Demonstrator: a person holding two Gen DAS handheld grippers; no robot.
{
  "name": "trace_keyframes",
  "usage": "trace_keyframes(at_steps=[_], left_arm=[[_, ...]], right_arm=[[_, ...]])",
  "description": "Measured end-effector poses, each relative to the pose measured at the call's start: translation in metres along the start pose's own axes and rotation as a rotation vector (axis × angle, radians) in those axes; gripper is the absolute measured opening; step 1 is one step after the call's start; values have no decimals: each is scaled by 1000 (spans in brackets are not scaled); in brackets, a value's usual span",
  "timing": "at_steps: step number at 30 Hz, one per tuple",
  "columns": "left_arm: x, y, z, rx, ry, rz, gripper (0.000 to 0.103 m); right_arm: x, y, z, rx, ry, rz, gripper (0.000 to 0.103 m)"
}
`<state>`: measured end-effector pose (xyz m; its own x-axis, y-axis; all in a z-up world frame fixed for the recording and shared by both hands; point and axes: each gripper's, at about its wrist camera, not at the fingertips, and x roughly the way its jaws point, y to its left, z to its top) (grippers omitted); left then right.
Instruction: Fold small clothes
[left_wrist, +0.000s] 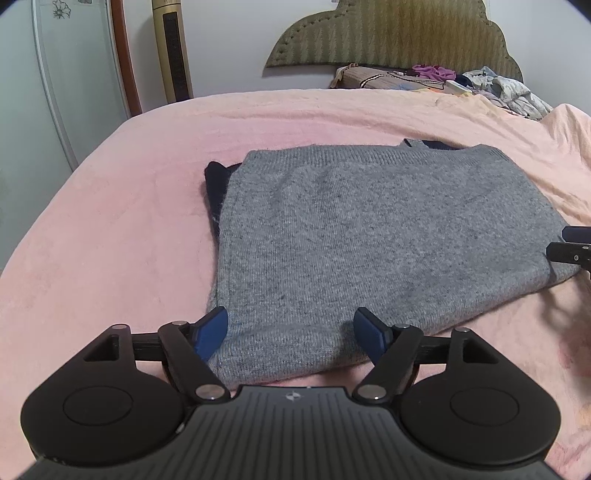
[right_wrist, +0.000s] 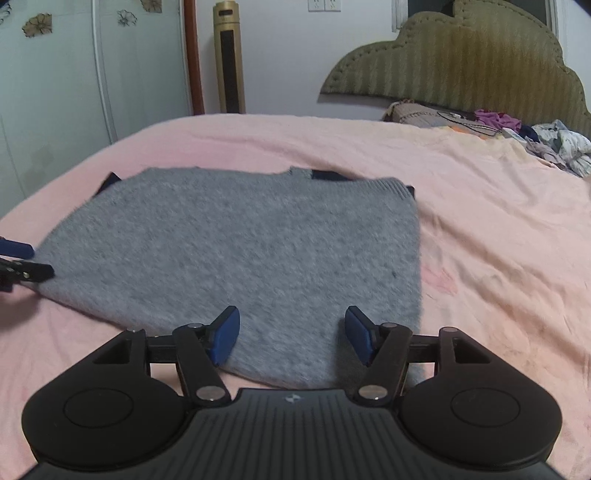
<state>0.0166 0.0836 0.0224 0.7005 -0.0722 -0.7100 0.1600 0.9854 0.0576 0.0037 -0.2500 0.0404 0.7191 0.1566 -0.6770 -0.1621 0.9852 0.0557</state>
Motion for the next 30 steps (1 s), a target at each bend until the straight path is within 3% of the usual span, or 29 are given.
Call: trace_keyframes(at_steps=[8,11,14,17,19,20,22,23,24,25,26,28,30], left_arm=[[-5,10,5,-34,-22,37,85],[-7,32,5,-124,-20,27,85],[-5,56,2,-236,0,-9,82],[0,71,-2,-304,33,-44,65],[5,74,-5,-329,60,-90,39],[7,74,-6,-339,67,-113,33],[8,74,-8,-354,69,-148,12],[7,74,-8,-356,63,-151,9],[6,74,-9,-356,57,-153,9],[5,75,-11,-361,51,-159,8],[3,77,-12,-370,45,-169,8],[0,80,-15,-380,43,-183,8],[-3,77,-17,-341,47,-170,8]], right_arm=[[3,32,9,-49,-14,76,63],[2,54,13,-102,-18,145,63],[0,87,13,-217,-15,249,74],[-1,121,10,-343,-24,327,75],[5,142,7,-416,-23,326,75],[11,150,5,-449,-20,316,75],[23,161,3,-497,-5,290,74],[26,163,2,-508,1,286,74],[28,165,2,-514,2,290,63],[30,164,1,-514,5,294,43],[30,163,2,-509,11,294,35],[31,161,2,-495,21,302,23],[29,157,2,-486,43,337,20]])
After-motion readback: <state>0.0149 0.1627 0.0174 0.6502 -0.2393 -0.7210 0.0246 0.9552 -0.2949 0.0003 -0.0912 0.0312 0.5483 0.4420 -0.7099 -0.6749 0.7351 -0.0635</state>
